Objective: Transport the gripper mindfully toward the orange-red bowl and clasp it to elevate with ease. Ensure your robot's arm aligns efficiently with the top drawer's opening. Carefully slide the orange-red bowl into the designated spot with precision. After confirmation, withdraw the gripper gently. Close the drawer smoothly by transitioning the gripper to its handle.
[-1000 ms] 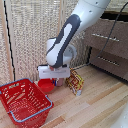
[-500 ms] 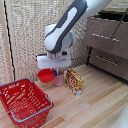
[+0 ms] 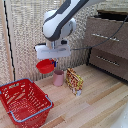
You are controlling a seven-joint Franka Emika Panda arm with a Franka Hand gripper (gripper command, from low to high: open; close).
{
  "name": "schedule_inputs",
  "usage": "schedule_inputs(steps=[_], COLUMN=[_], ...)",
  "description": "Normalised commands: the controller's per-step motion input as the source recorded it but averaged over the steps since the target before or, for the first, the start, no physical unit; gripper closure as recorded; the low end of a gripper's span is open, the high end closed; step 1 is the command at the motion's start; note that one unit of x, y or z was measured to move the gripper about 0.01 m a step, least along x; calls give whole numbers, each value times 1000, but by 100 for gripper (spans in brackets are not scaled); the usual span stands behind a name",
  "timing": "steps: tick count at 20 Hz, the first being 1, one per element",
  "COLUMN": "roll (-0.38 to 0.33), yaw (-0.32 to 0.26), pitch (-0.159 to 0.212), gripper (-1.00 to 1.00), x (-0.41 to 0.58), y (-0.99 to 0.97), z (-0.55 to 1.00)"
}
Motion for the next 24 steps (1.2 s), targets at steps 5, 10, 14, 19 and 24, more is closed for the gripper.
schedule_inputs(steps=[5, 10, 14, 19, 24], roll=[-9, 0, -3, -14, -12], yaw=[-7, 0, 0, 0, 0], pitch=[30, 61, 48, 35, 32], gripper=[100, 100, 100, 100, 100], x=[273, 275, 285, 280, 254], y=[-252, -322, -238, -215, -262], z=[885, 957, 868, 821, 846])
